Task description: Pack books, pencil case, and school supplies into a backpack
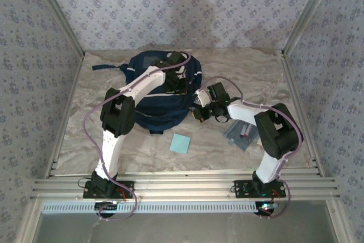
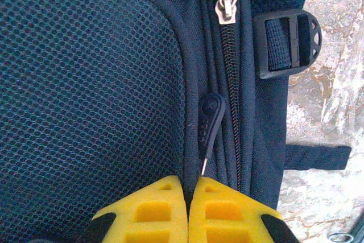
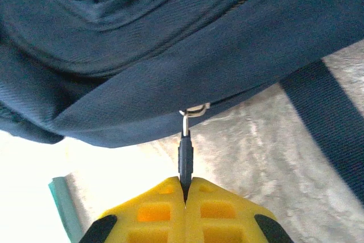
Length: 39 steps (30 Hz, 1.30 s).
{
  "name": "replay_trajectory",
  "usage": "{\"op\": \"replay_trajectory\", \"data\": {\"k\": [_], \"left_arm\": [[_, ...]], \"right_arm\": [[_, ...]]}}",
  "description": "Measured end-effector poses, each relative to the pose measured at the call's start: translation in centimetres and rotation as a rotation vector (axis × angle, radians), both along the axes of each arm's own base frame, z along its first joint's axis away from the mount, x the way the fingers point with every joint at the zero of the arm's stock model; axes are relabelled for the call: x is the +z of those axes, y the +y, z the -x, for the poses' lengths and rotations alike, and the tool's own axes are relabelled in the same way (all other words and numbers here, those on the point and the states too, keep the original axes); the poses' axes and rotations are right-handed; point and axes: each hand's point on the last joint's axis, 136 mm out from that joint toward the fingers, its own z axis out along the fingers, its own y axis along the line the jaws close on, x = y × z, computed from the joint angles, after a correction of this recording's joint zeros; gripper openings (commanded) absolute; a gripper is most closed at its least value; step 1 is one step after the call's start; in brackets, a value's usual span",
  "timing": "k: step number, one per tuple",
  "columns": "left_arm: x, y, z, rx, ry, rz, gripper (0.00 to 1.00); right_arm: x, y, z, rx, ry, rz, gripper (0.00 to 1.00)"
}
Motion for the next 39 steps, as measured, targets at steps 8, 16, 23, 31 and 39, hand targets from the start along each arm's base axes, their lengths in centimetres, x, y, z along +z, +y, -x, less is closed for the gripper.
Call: {"op": "replay_trajectory", "data": {"k": [8,16,23,31,39], "left_arm": [[0.2,-0.7,-0.5,0.043,-0.007,0.036,0.0],[-0.9,-1.7,-0.7,0.063,0.011,0.044,0.0],[-0.3,-2.5,-1.4,0.079,-0.015,0.076,0.0],[-0.2,-2.6,-1.6,0.089,-0.017,0.085,0.0],[0.5,-3.0,-2.2,0.09,-0.04,0.117,0.09]], "right_arm": [[1.3,2.9,3.6,0.034,0.042,-0.064,0.0],[2.3,6.4,6.3,0.088,0.069,-0.105,0.0],[2.9,9.1,5.7,0.091,0.07,-0.131,0.0],[2.1,10.6,5.9,0.085,0.085,-0.132,0.02],[2.8,9.7,5.5,0.045,0.09,-0.136,0.47]]}}
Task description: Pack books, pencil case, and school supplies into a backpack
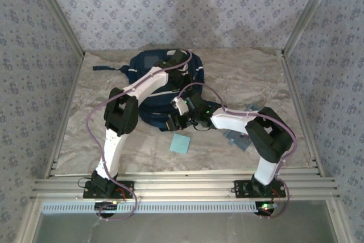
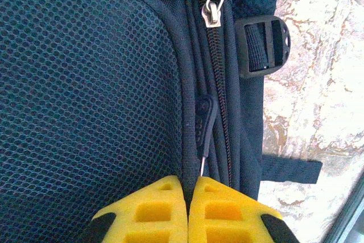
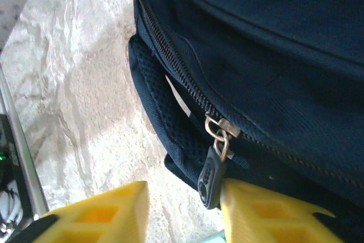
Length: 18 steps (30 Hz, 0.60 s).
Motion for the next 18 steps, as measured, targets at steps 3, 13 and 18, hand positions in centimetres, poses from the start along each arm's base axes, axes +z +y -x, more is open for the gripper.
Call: {"op": "replay_trajectory", "data": {"k": [3,13,18], "left_arm": [[0.6,-0.2,-0.3,-0.01,-0.018,0.004,0.28],[4.2,1.1,0.7,-0.039,-0.085,-0.011,0.61],[6.9,4.6,4.7,-0.023,-0.116,-0.046,0.63]], "right_arm": [[1.3,-1.6,-0.4,-0.041,-0.007,-0.009,0.51],[2.0,-6.5,-2.8,-0.26,0.052,-0.013,0.61],[1.0,-8.4,-5.0,-0.406,0.116,-0.015,0.73]]}}
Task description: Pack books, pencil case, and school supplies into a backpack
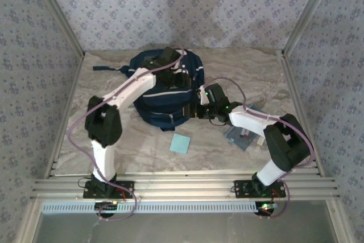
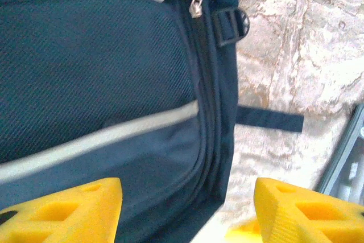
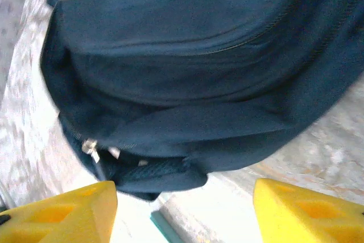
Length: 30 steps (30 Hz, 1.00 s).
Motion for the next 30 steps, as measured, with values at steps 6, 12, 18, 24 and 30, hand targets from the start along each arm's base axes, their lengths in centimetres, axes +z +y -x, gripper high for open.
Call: {"op": "replay_trajectory", "data": {"k": [6,12,18,24,30], "left_arm": [[-1.2,2.6,6.1,0.021,0.026,-0.055,0.65],[-5.9,3.4,11.6,0.047,0.099,-0.158,0.65],[-7.0,3.2,12.6,0.087,0.071,-0.203,0.6],[-7.9,3.3,11.2,0.146,0.03,-0.234,0.48],[-9.5,3.7,10.4,0.171,0.016,-0.286,0.47]], "right_arm": [[-2.3,-0.9,-1.2,-0.137,0.079,0.024,0.79],[-3.7,-1.5,-2.7,-0.277,0.118,0.019,0.78],[-3.2,-1.4,-4.2,-0.349,0.108,-0.001,0.78],[-2.3,-1.2,-5.1,-0.379,0.085,-0.034,0.77],[-2.3,-1.1,-5.4,-0.395,0.083,-0.05,0.77]]}}
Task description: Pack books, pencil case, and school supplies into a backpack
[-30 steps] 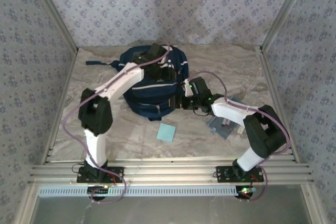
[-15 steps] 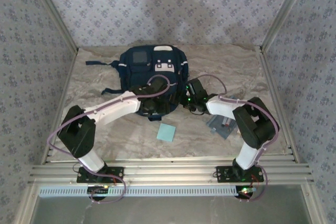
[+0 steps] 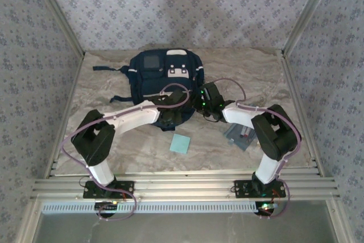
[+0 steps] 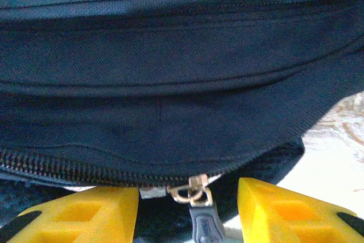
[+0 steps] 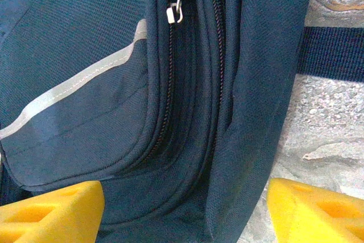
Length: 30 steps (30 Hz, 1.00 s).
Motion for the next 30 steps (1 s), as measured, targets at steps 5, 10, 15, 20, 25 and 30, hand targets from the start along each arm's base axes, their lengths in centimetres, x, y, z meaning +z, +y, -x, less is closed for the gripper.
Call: {"op": "replay_trajectory", "data": {"k": [5,10,15,20,25,30], "left_arm": [[-0.5,0.2,-0.3,0.011,-0.006,-0.019,0.2],[-0.6,0.2,-0.2,0.009,-0.004,-0.021,0.09],[-0.6,0.2,-0.1,0.006,0.0,-0.022,0.0],[-0.4,0.2,0.0,-0.023,0.005,-0.027,0.0],[-0.4,0.4,-0.1,-0.083,0.031,-0.004,0.0],[0.2,2.3,-0.6,-0.11,0.04,0.031,0.0]], "right_arm": [[-0.3,0.2,0.0,-0.001,0.002,-0.002,0.77],[-1.9,0.5,0.2,-0.006,0.034,0.01,0.76],[-3.0,1.2,0.3,-0.011,0.056,0.007,0.65],[-2.8,1.3,-0.2,-0.028,0.044,0.003,0.12],[-2.8,0.8,-0.6,-0.026,0.046,-0.004,0.0],[-2.4,-0.1,-1.3,-0.007,0.036,-0.012,0.0]]}}
